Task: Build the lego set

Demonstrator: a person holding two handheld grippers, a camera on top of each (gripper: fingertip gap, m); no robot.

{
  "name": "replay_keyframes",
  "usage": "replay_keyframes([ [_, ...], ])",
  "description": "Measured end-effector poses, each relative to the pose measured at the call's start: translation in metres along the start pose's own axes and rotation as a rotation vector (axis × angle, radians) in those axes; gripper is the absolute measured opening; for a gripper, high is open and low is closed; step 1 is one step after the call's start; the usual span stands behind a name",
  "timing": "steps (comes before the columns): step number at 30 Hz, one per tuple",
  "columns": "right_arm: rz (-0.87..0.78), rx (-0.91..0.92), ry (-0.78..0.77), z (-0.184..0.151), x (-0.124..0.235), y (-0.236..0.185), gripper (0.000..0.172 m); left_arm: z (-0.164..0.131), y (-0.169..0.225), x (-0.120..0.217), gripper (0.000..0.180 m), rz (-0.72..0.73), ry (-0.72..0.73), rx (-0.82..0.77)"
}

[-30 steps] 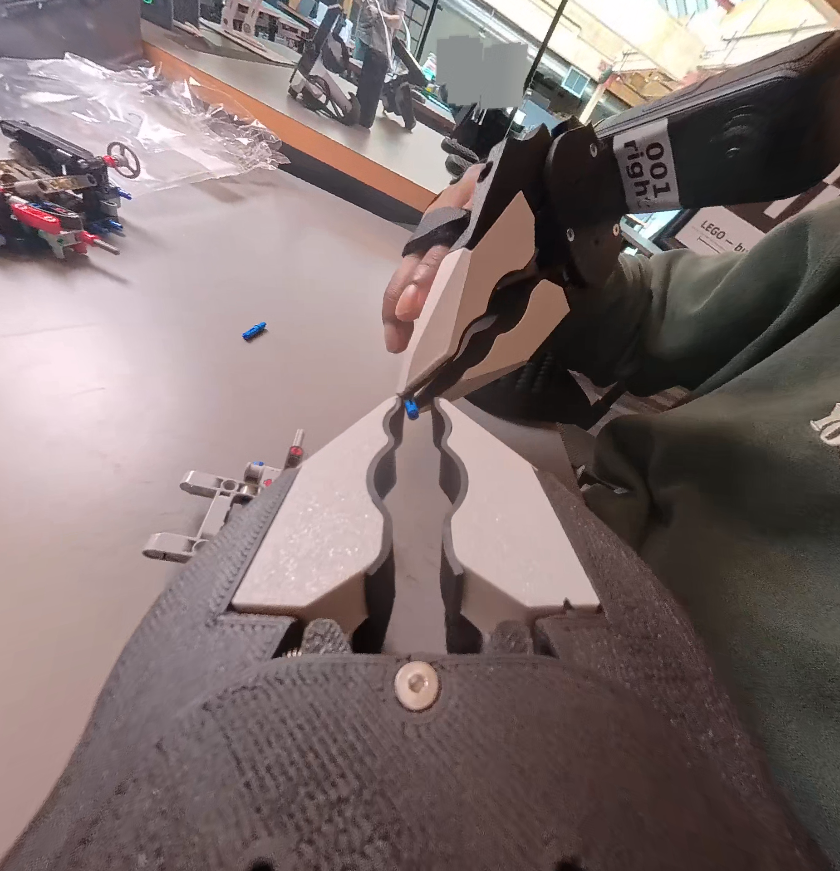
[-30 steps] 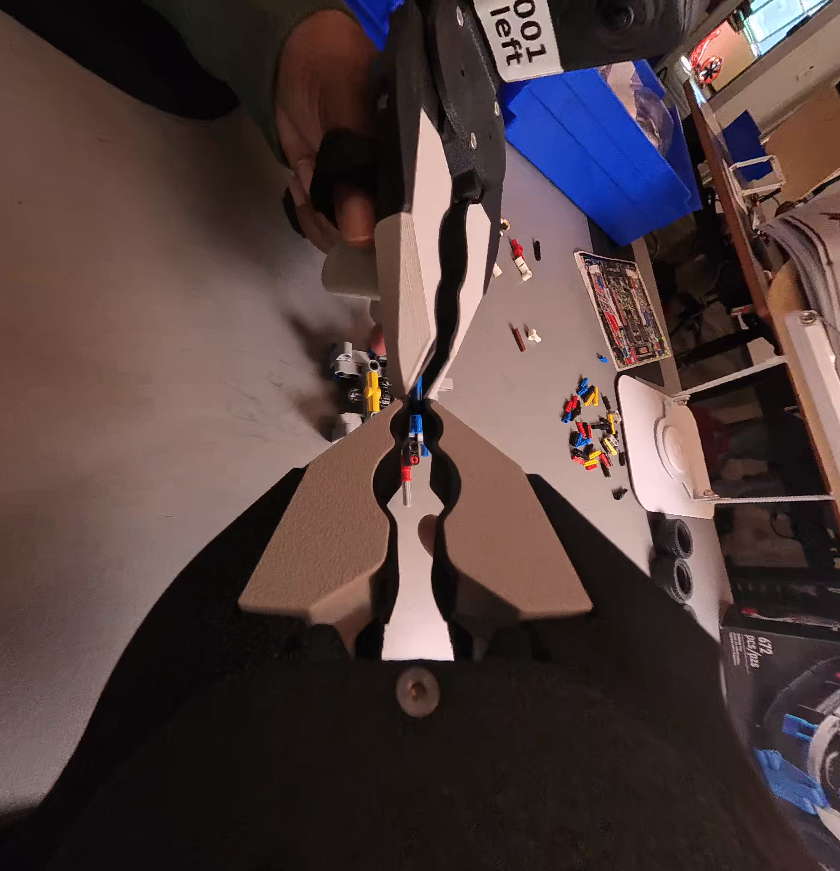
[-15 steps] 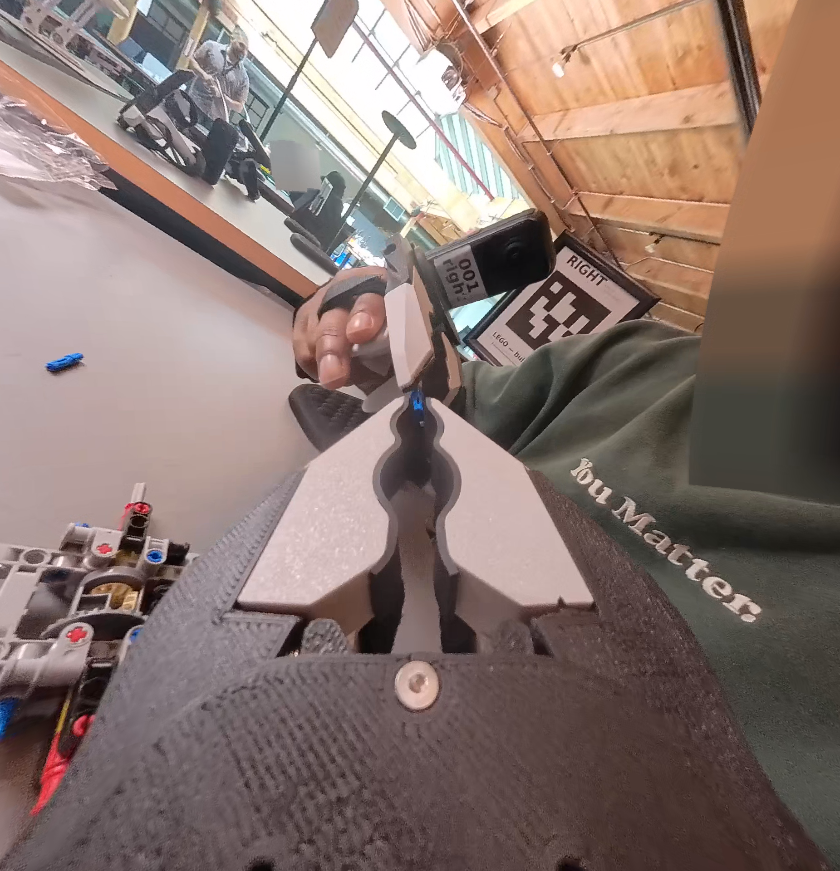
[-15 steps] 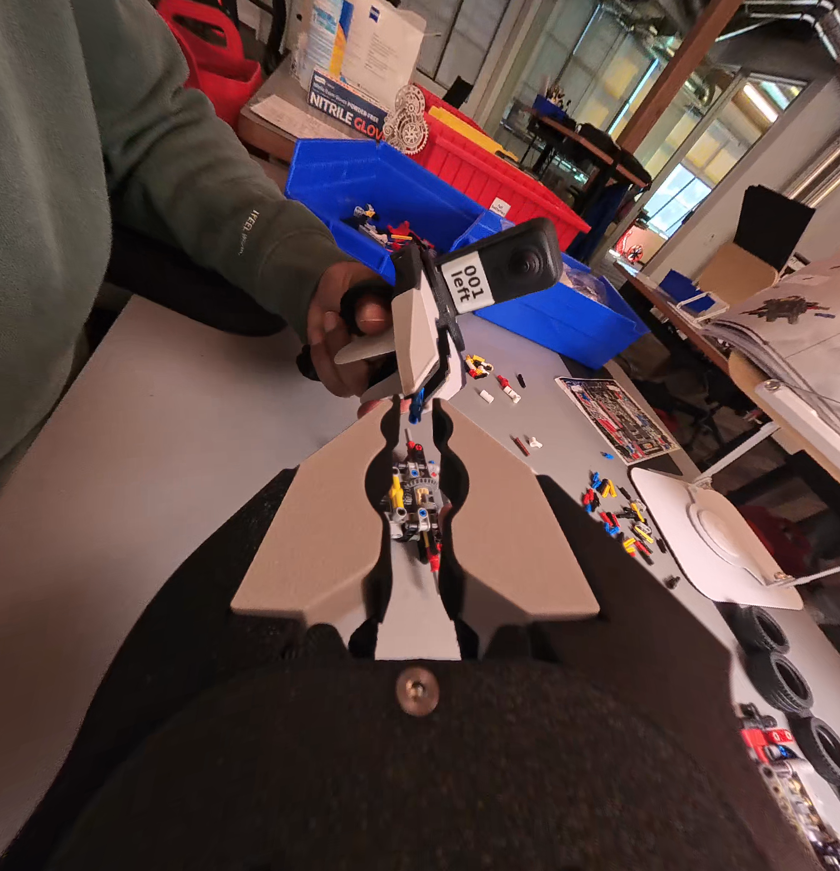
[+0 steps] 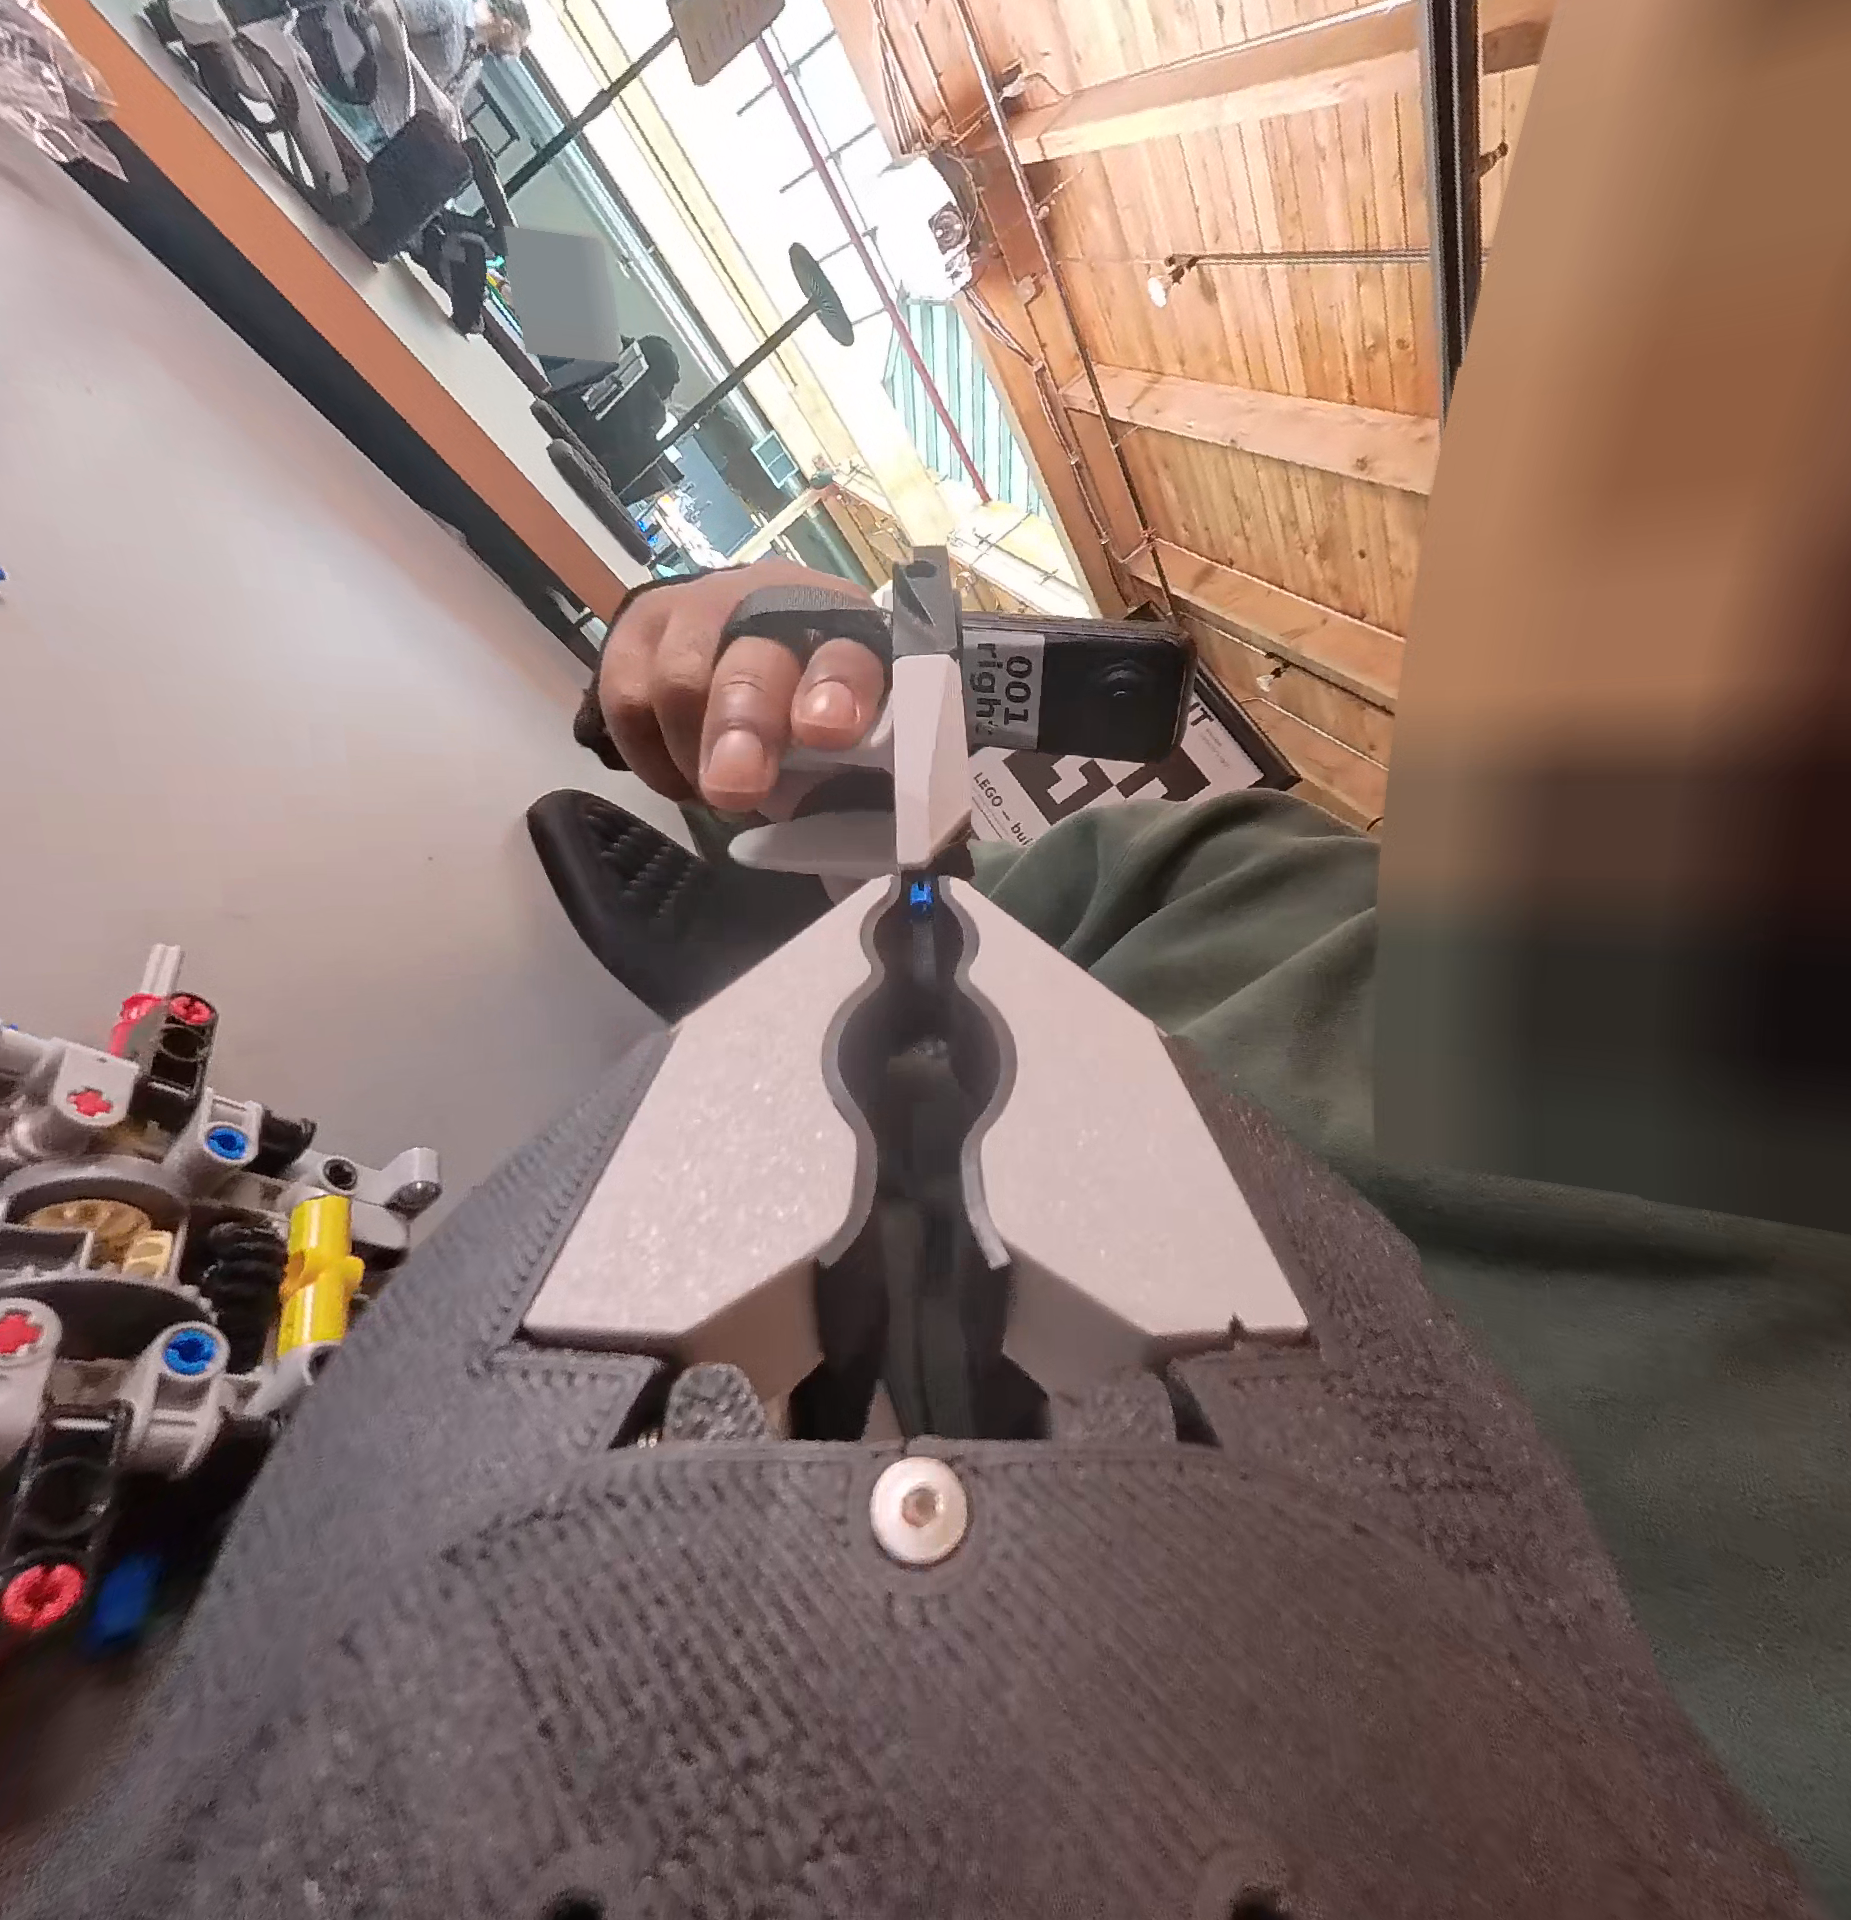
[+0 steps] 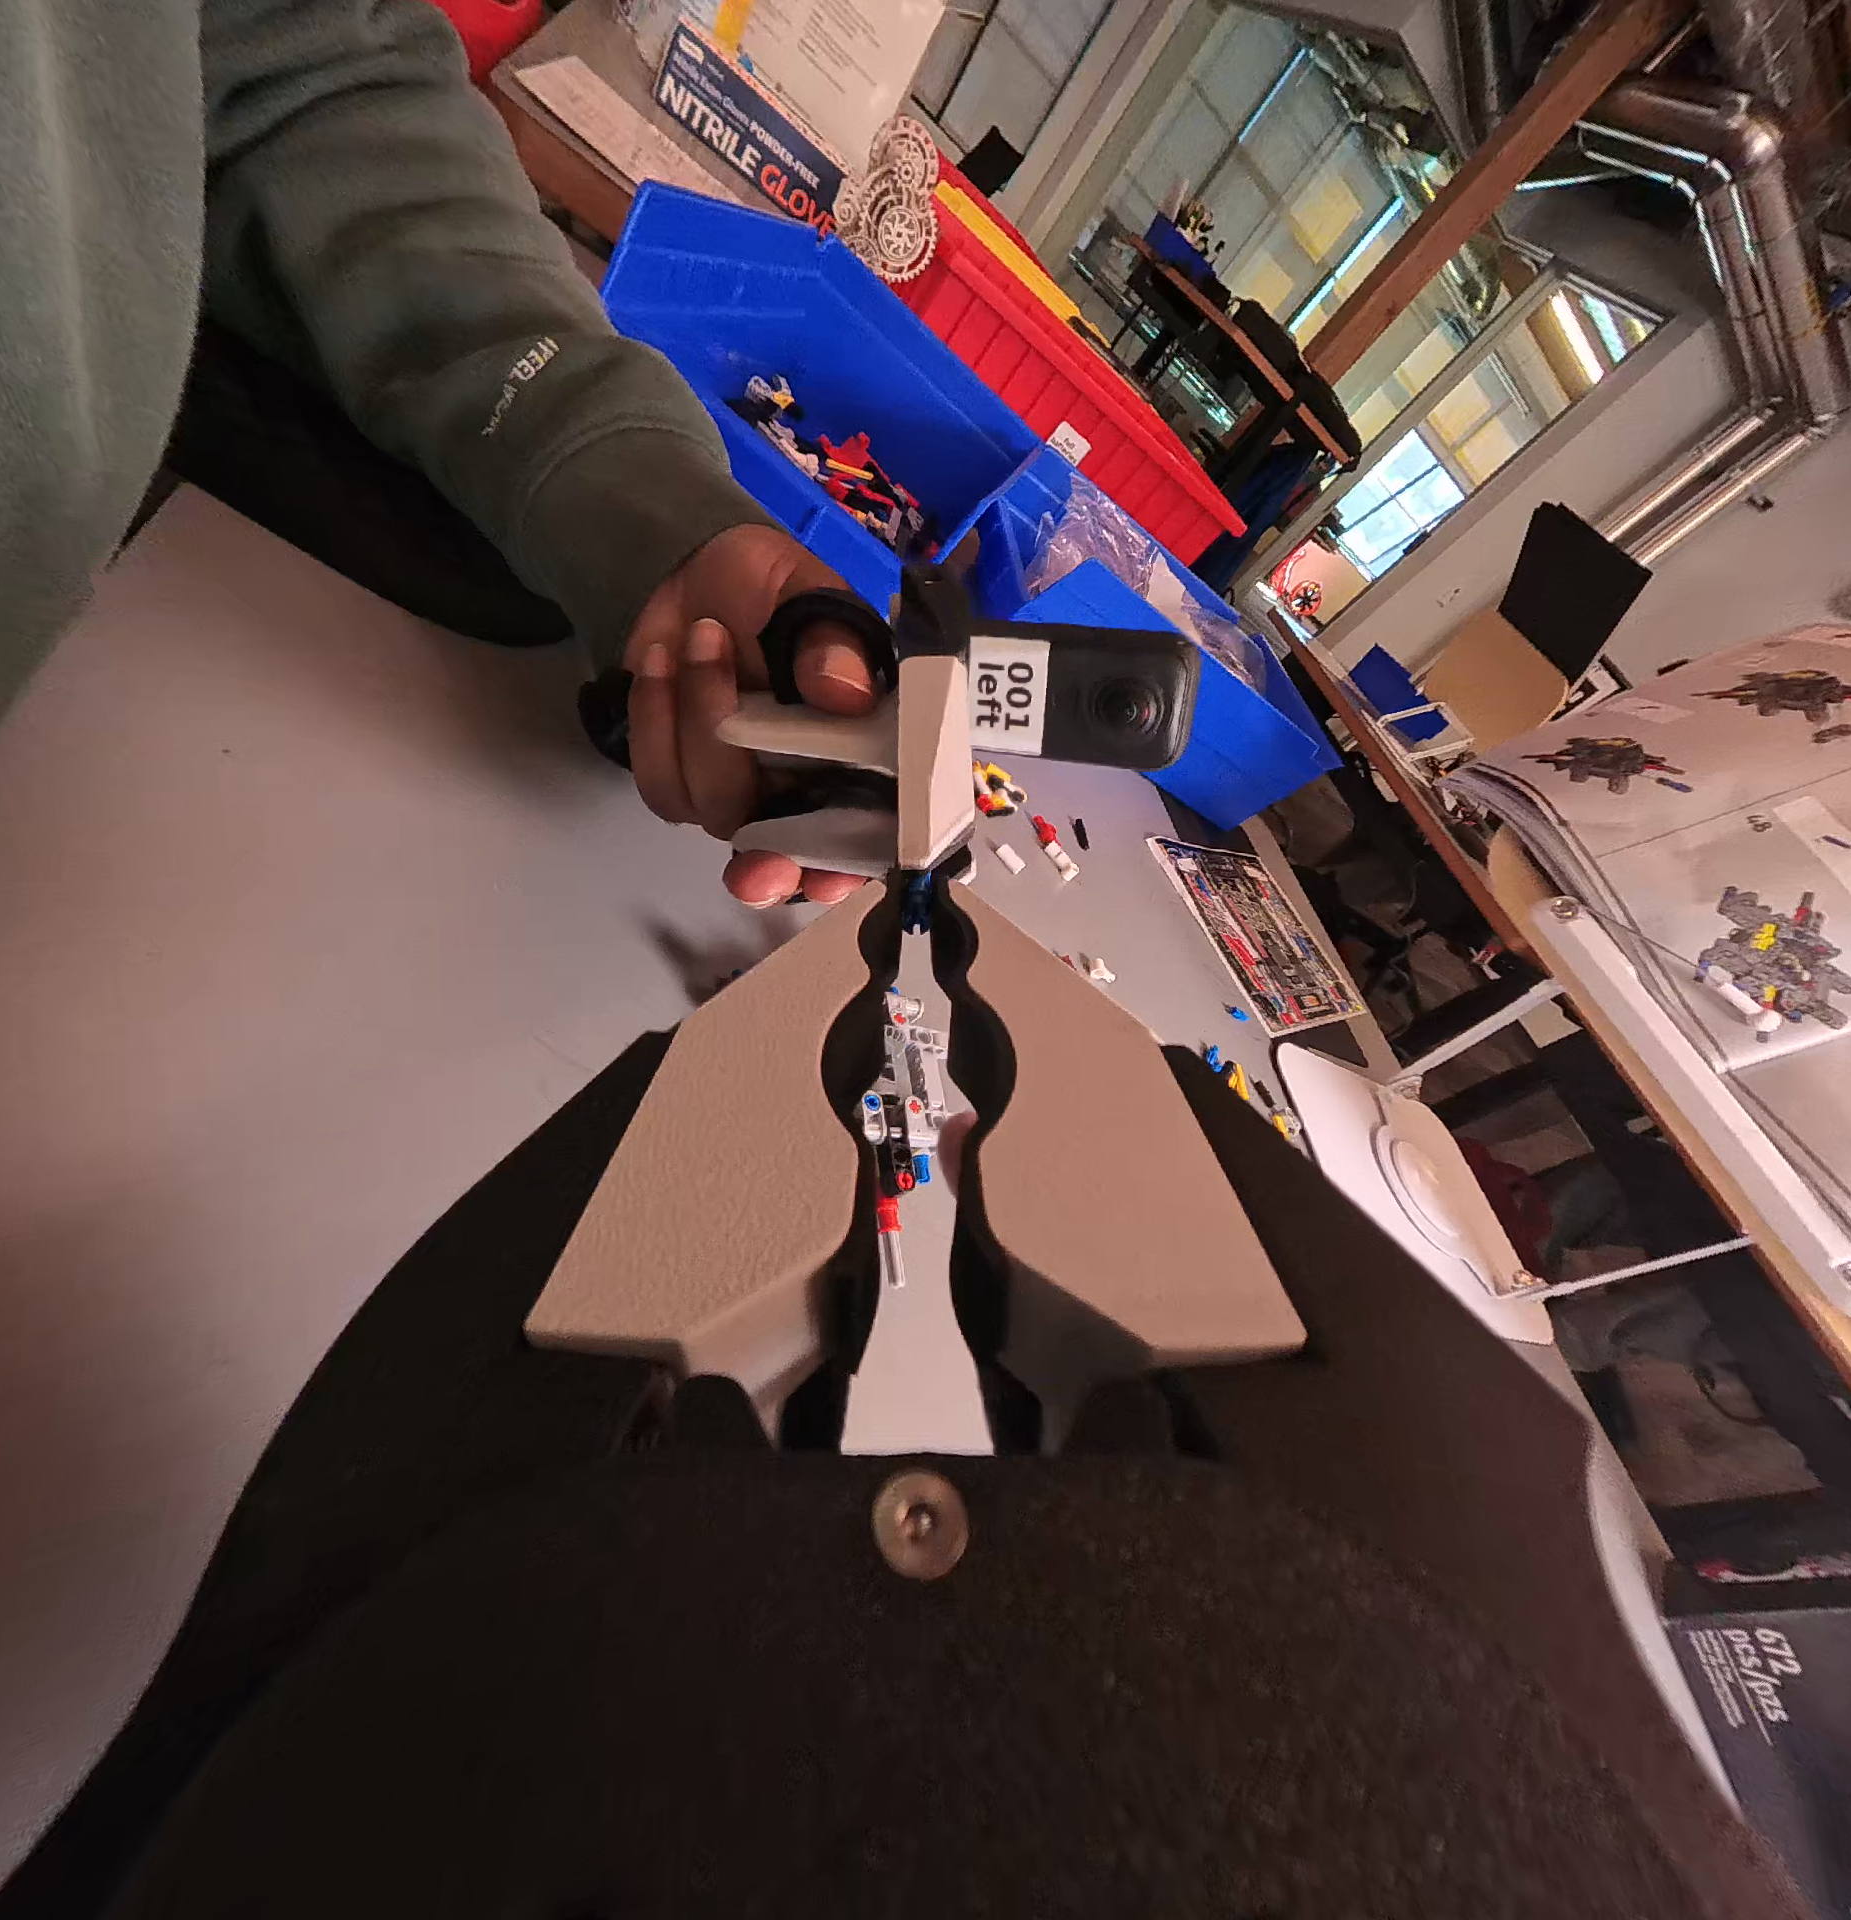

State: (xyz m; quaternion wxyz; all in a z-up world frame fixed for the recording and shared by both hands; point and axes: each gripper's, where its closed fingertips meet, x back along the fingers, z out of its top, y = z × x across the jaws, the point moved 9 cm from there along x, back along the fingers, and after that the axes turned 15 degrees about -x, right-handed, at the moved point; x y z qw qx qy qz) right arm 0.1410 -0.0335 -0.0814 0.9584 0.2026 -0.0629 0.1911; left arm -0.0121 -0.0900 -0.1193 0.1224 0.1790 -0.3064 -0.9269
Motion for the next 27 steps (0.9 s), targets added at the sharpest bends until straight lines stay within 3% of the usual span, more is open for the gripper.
replay_keyframes([
  [4,0.030,-0.155,-0.021,-0.009,-0.002,0.008,0.002,0.002,-0.005,0.004,0.003,0.070,0.004,-0.025],
  [7,0.057,-0.311,-0.023,-0.025,0.000,0.018,0.002,0.013,-0.009,0.019,0.028,0.233,-0.029,-0.178],
  [10,0.088,-0.437,-0.023,-0.038,0.004,0.026,0.003,0.018,-0.009,0.031,0.032,0.420,-0.178,-0.391],
  [13,0.114,-0.508,-0.015,-0.045,0.006,0.031,0.003,0.014,-0.010,0.029,0.033,0.511,-0.321,-0.522],
  [27,0.212,-0.565,0.005,-0.043,-0.001,0.019,0.003,0.001,0.005,-0.008,0.004,0.379,-0.395,-0.639],
])
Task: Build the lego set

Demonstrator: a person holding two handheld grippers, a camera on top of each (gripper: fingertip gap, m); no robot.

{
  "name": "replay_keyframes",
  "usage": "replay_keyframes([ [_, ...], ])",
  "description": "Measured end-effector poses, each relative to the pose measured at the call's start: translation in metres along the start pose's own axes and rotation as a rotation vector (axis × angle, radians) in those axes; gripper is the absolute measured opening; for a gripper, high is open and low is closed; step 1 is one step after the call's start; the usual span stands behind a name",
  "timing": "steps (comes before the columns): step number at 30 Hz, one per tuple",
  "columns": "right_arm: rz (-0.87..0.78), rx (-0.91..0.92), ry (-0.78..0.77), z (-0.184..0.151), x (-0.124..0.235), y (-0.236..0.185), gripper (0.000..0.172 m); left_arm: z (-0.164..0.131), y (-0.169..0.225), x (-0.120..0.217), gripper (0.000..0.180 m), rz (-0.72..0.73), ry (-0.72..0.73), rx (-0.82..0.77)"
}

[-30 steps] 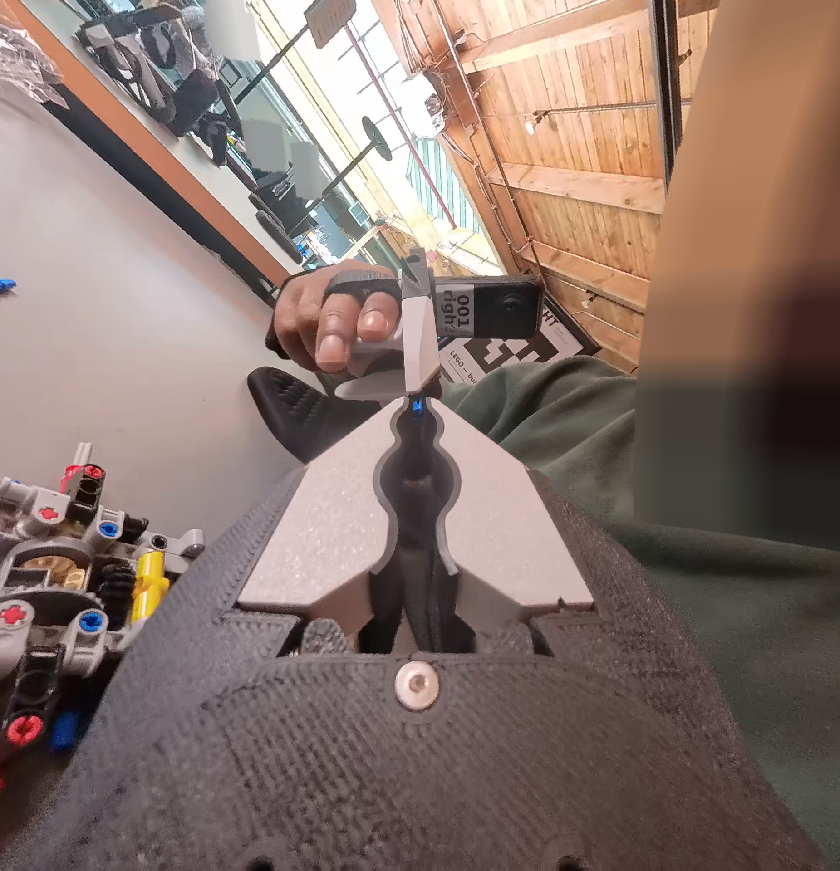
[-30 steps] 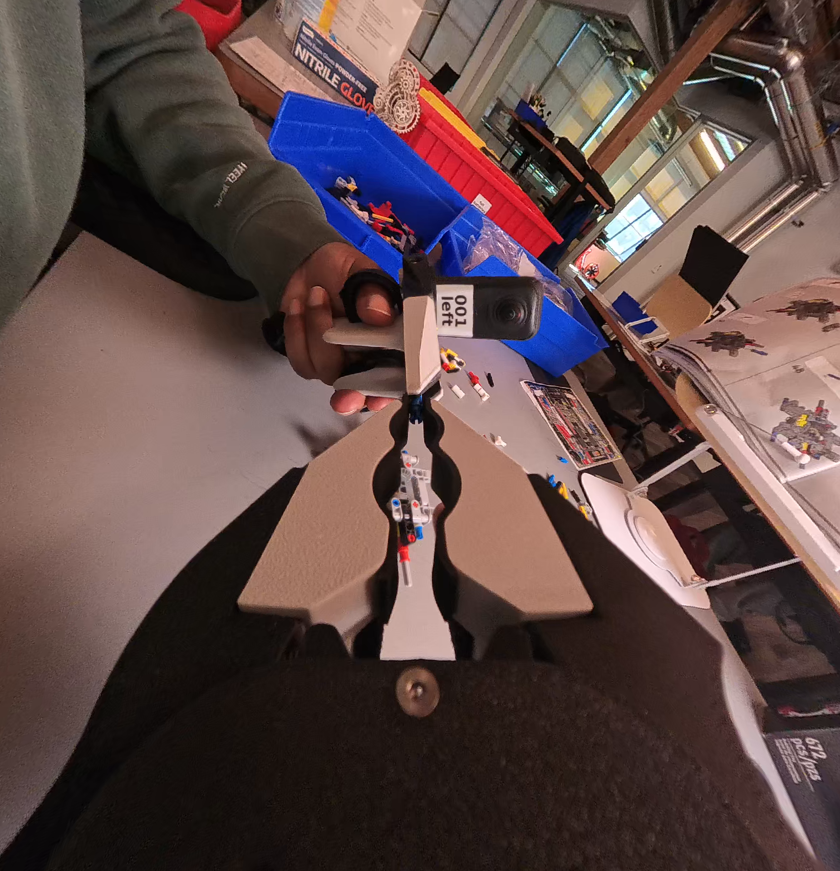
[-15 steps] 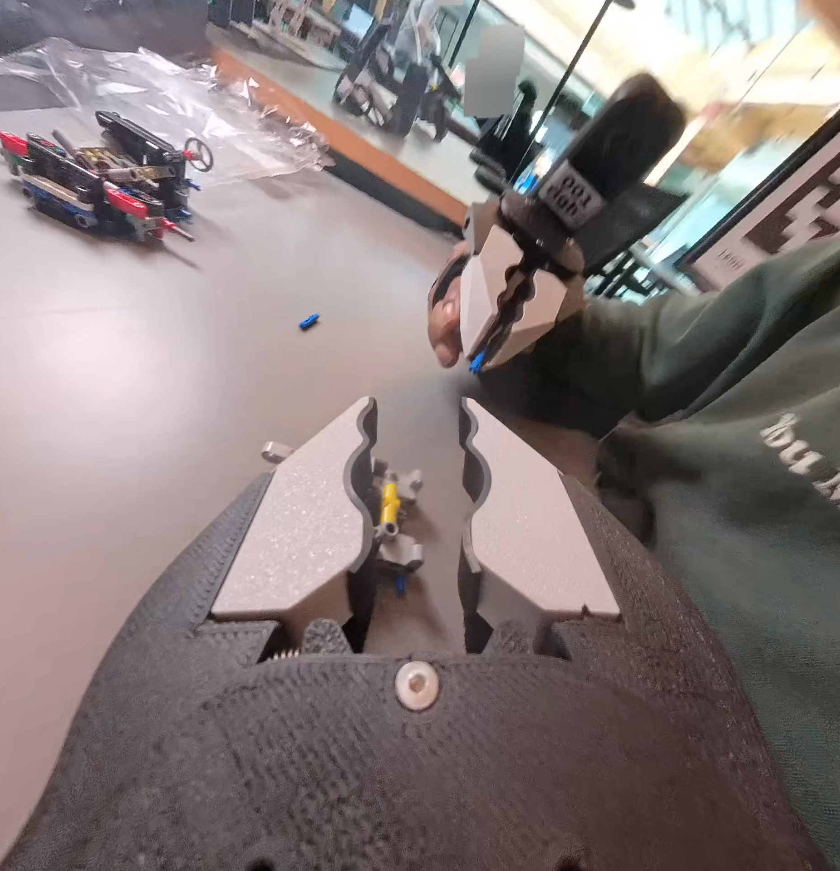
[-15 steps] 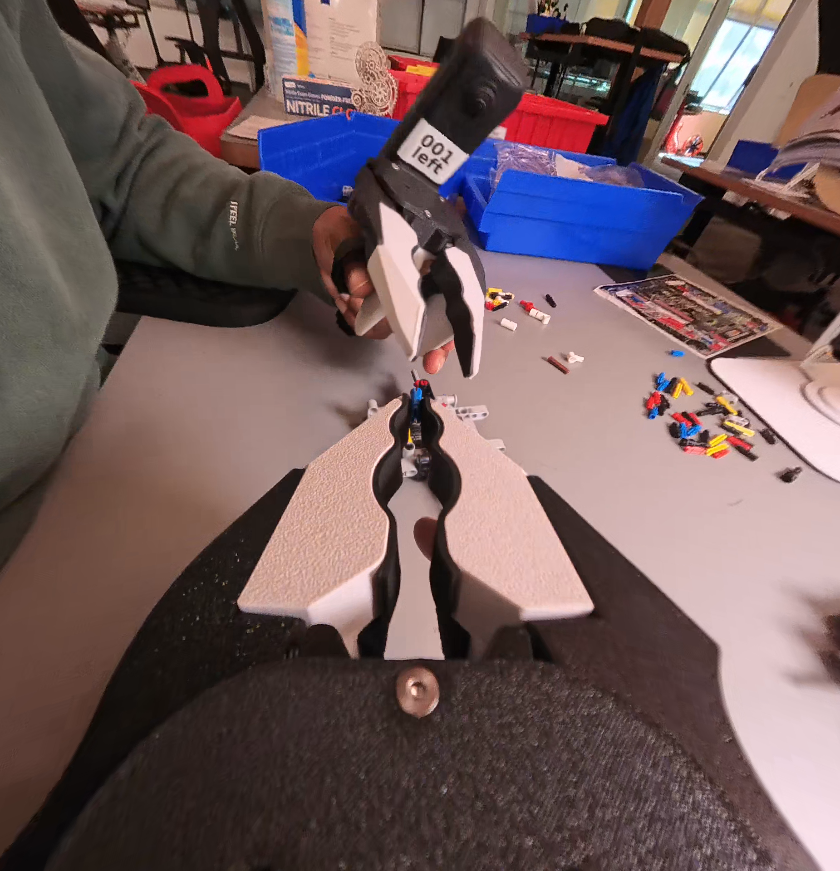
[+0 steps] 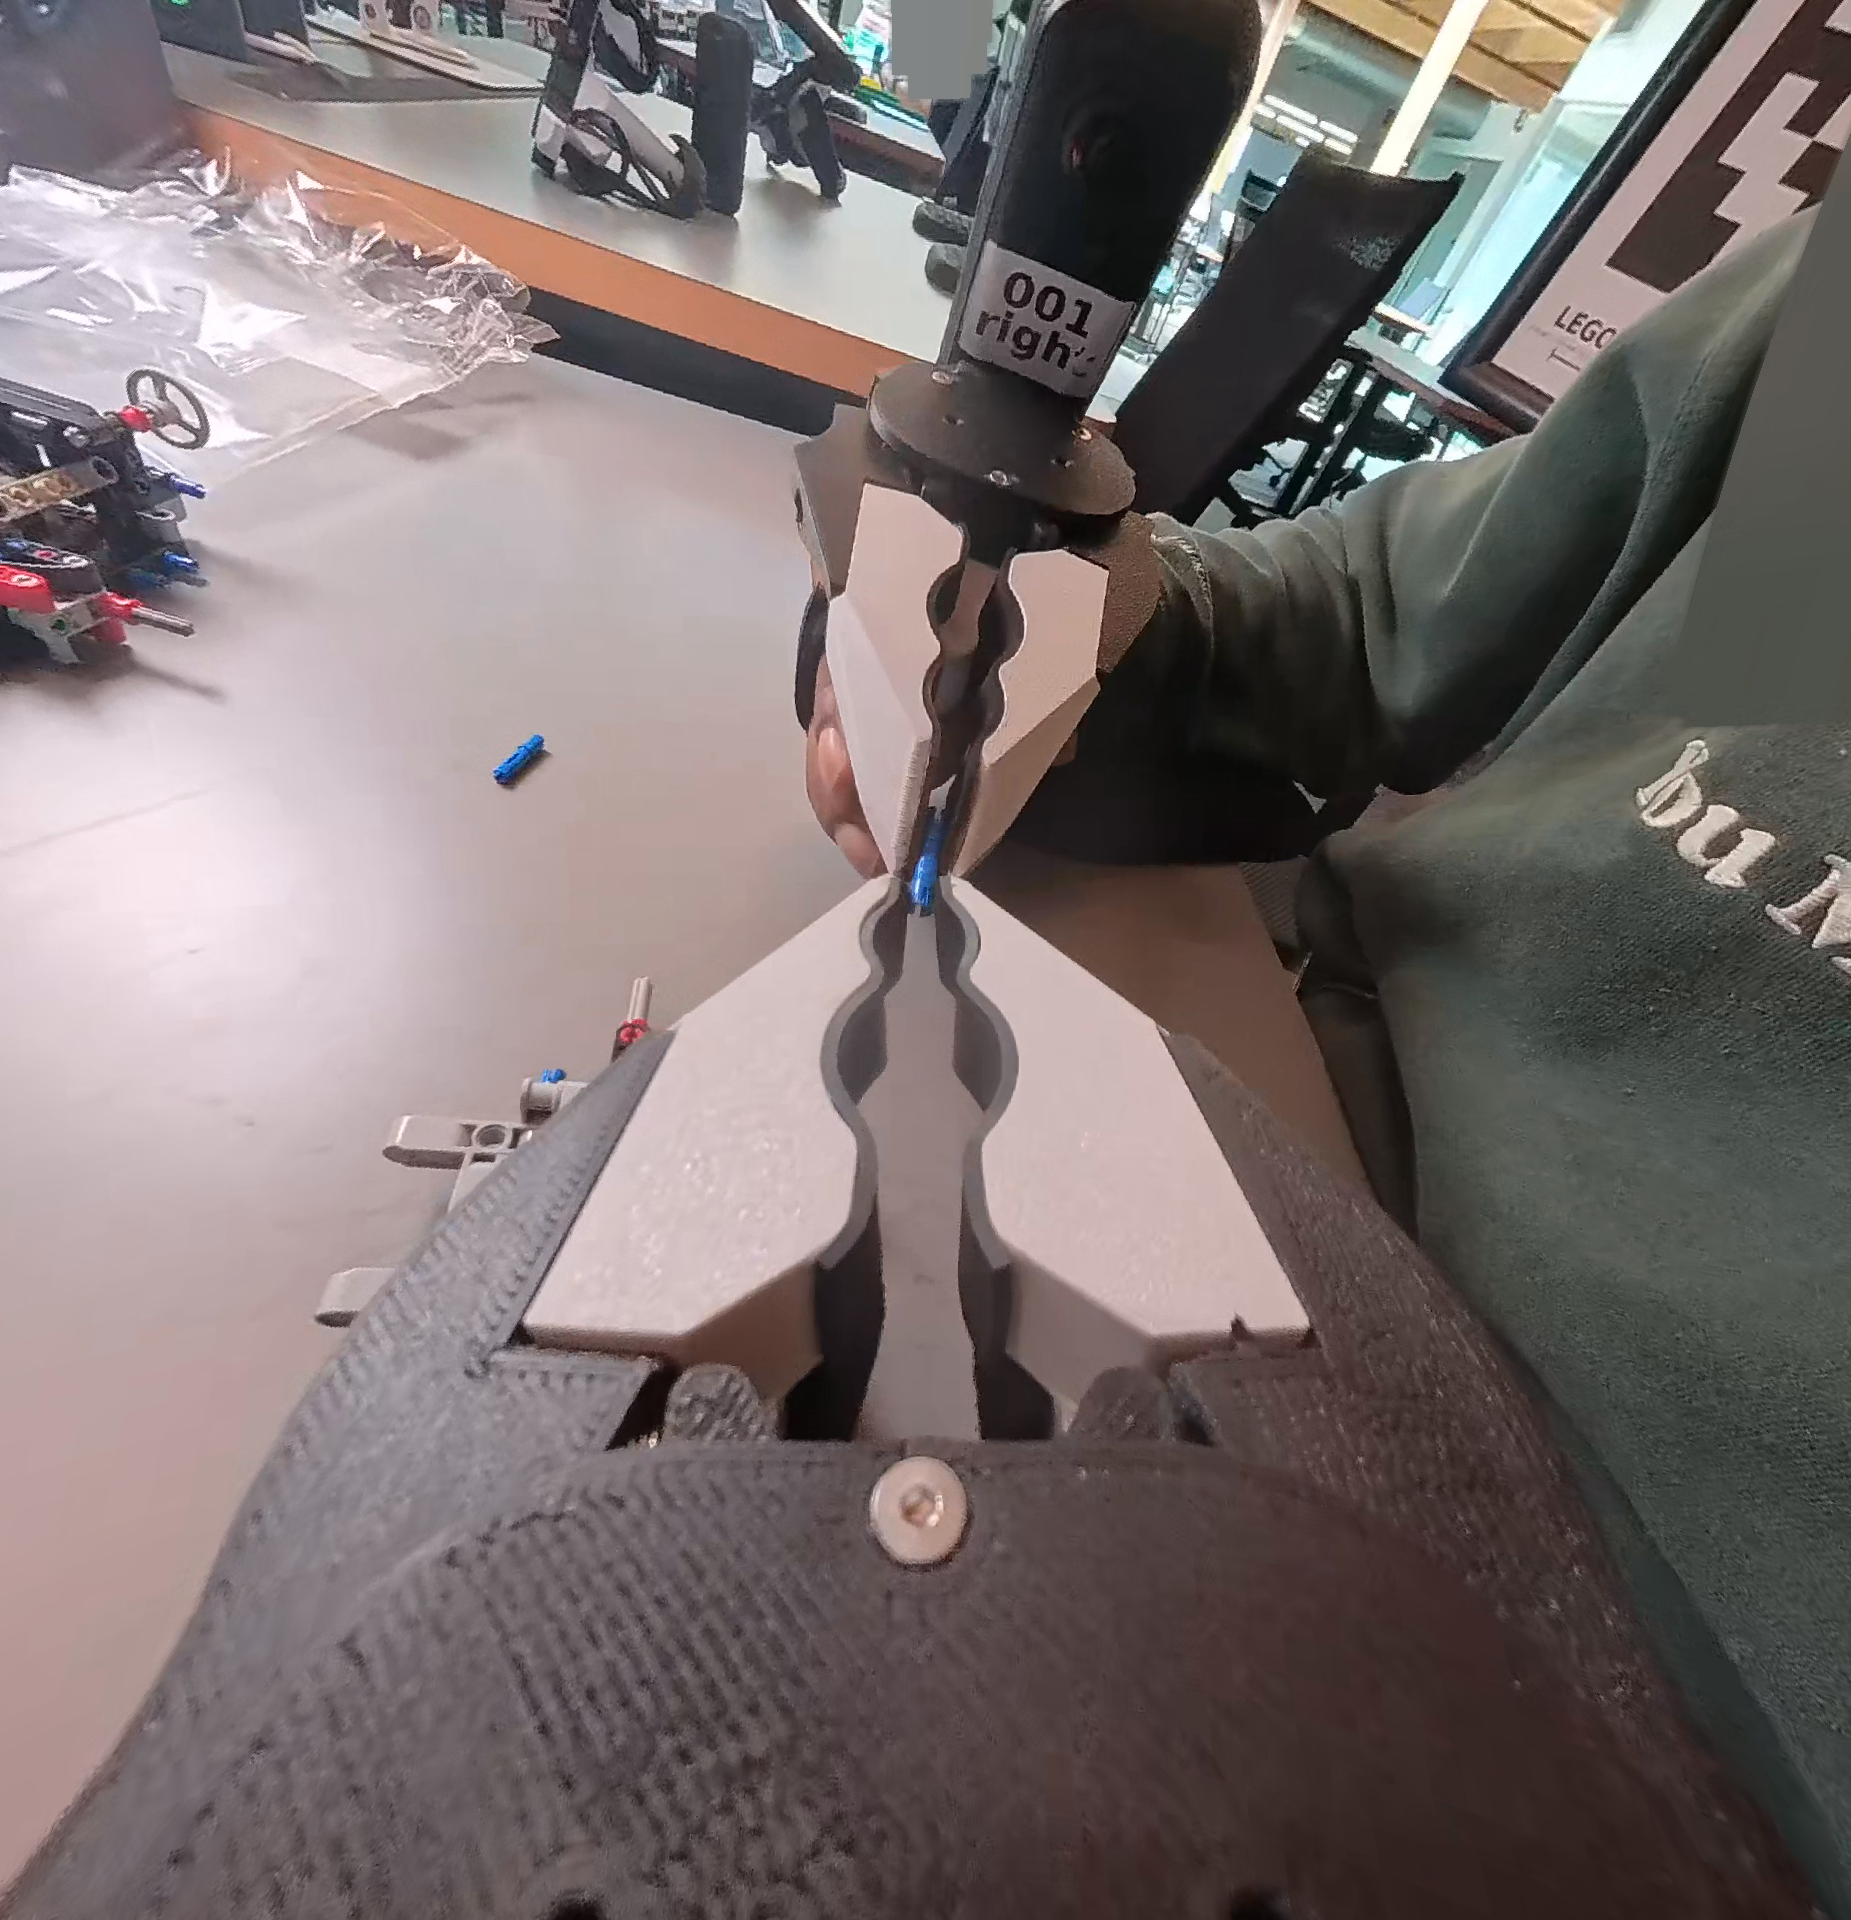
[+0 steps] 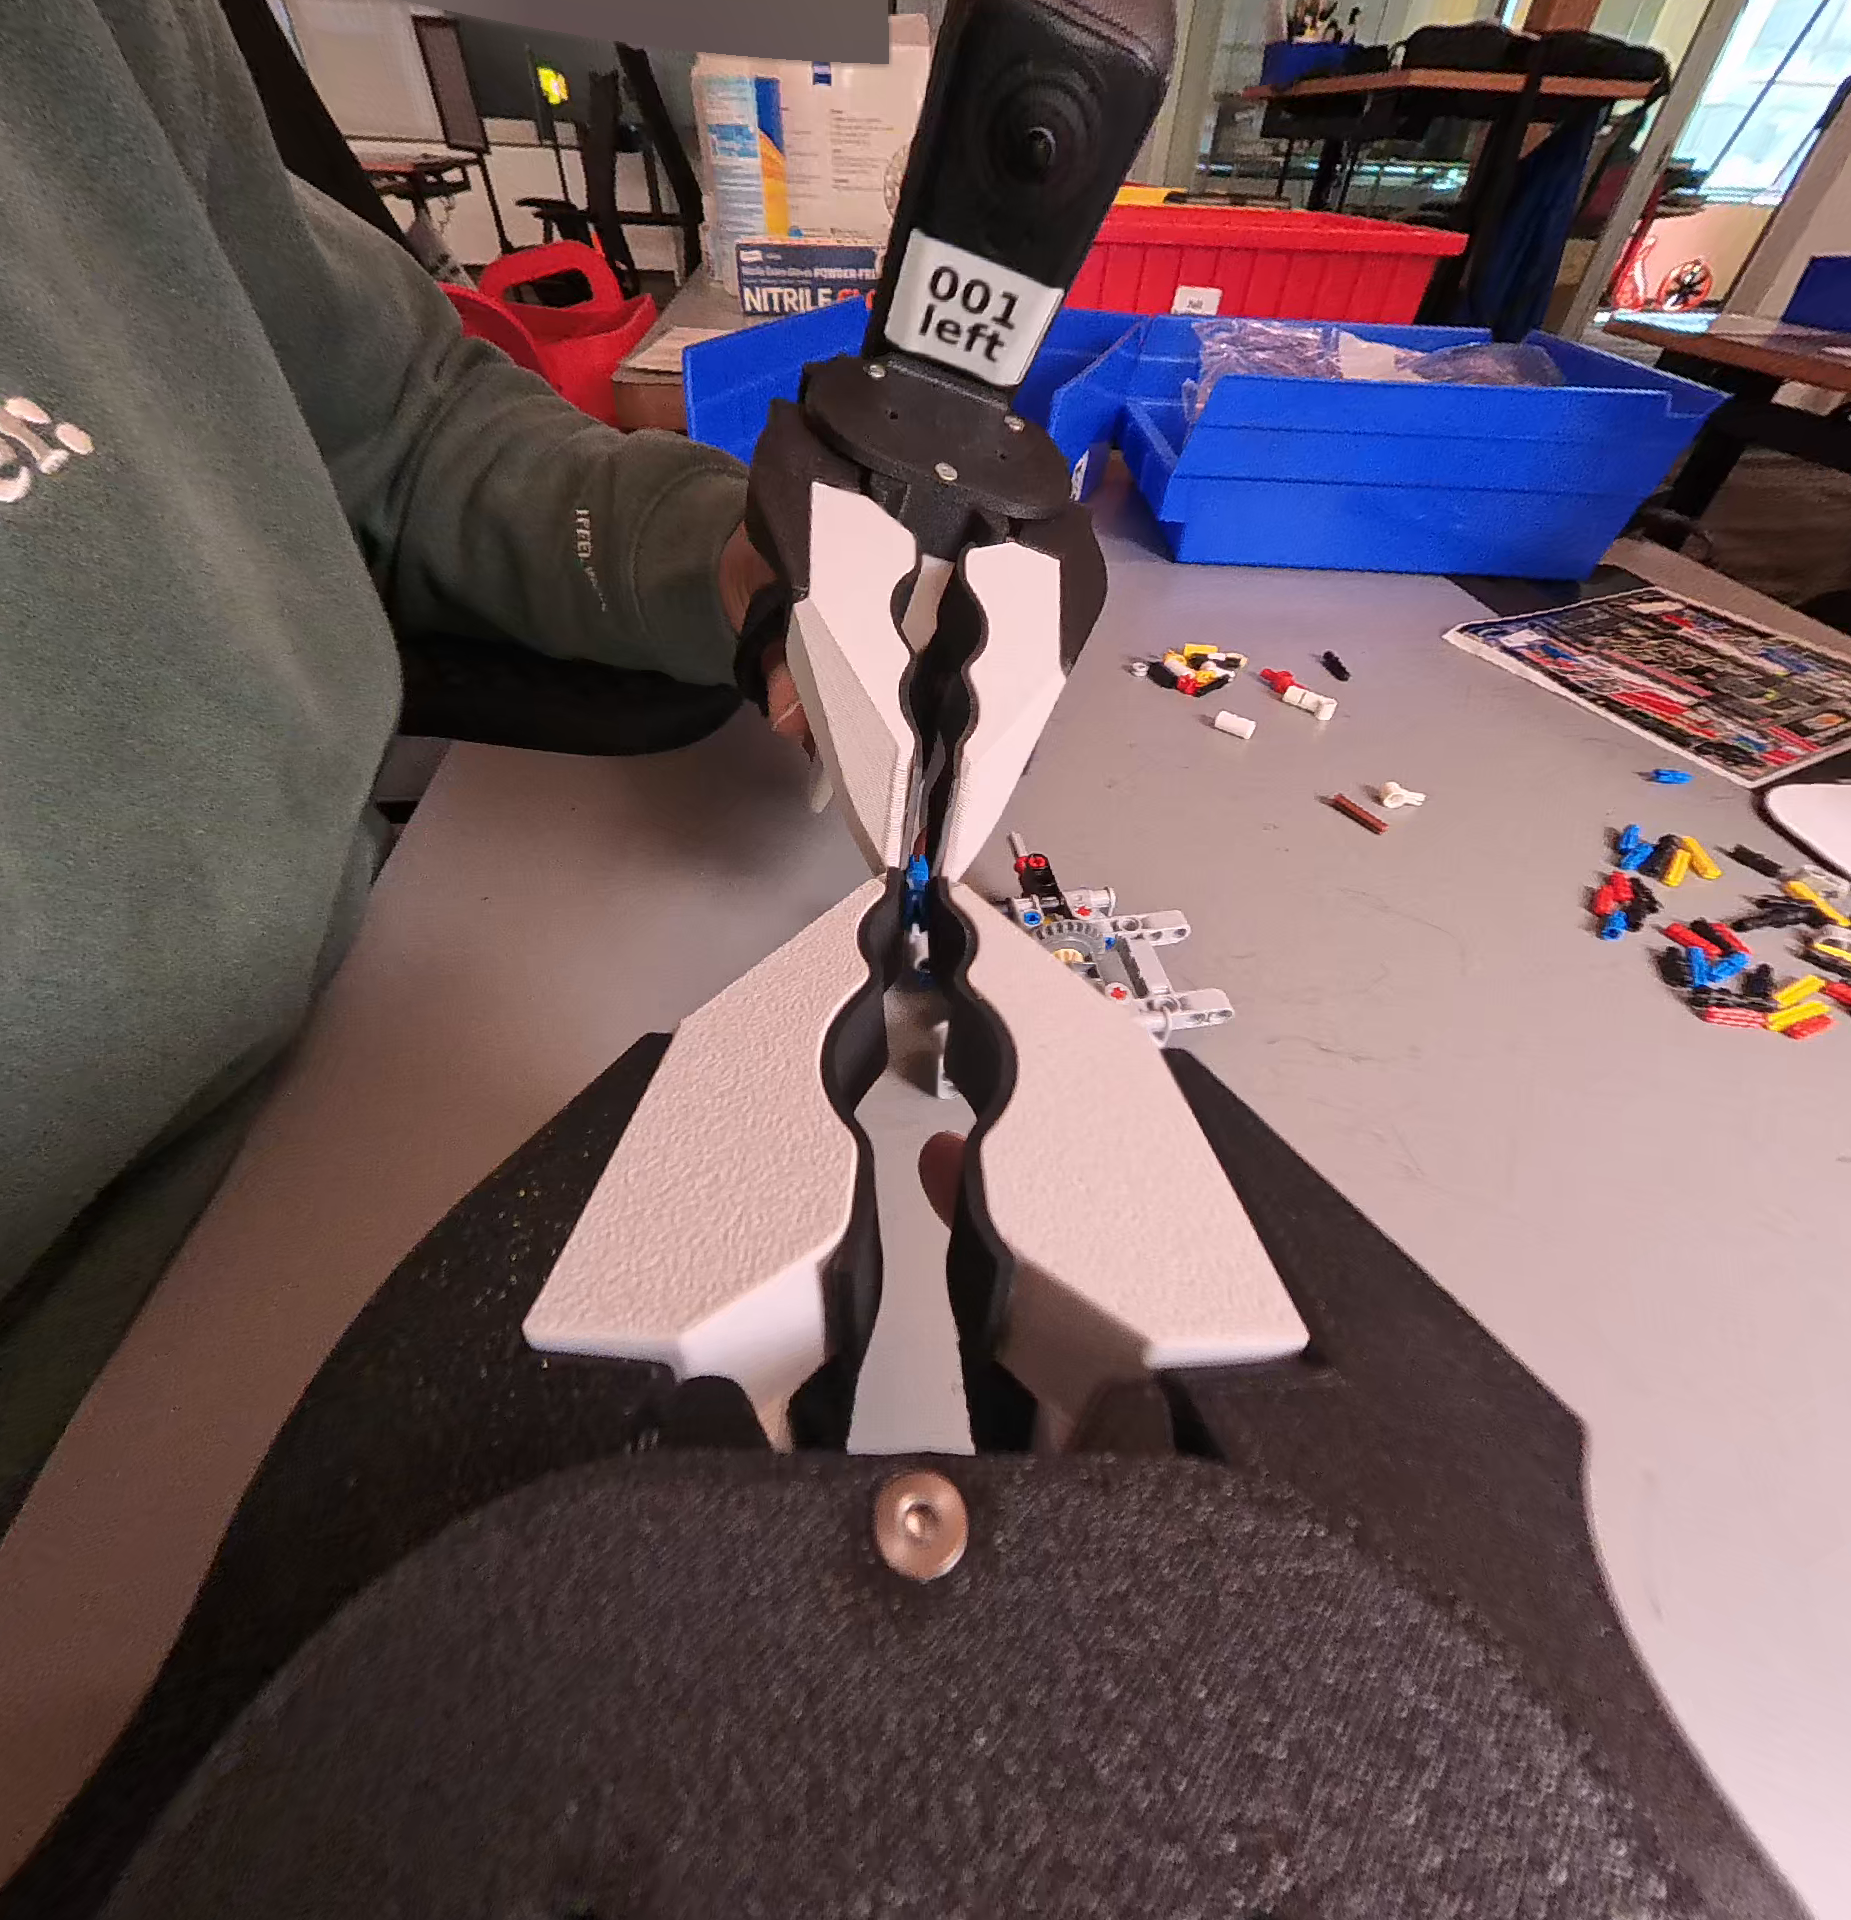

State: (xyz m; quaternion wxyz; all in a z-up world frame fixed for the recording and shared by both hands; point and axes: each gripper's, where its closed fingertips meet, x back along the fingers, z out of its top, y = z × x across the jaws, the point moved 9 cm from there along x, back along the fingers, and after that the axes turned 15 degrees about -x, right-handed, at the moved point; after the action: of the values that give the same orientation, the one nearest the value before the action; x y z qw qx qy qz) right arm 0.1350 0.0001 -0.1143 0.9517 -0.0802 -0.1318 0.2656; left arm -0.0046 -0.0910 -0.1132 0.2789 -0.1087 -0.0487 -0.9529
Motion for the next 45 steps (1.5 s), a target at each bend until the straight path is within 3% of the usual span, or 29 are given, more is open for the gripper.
replay_keyframes([
  [19,0.010,0.062,-0.039,-0.006,-0.006,-0.006,0.003,-0.008,-0.002,-0.001,0.003,-0.124,-0.046,0.124],
  [39,0.058,-0.038,-0.067,-0.009,-0.006,-0.001,0.003,-0.002,0.001,-0.001,0.003,-0.089,-0.146,0.040],
  [40,0.049,-0.038,-0.074,-0.010,-0.005,0.000,0.003,-0.001,0.000,0.001,0.004,-0.057,-0.160,0.011],
  [43,0.005,-0.037,-0.051,-0.006,0.004,0.007,0.003,0.003,-0.011,0.016,0.033,0.107,-0.237,-0.104],
  [45,-0.039,-0.024,-0.047,-0.003,0.011,0.011,0.003,0.001,-0.020,0.023,0.041,0.181,-0.351,-0.163],
])
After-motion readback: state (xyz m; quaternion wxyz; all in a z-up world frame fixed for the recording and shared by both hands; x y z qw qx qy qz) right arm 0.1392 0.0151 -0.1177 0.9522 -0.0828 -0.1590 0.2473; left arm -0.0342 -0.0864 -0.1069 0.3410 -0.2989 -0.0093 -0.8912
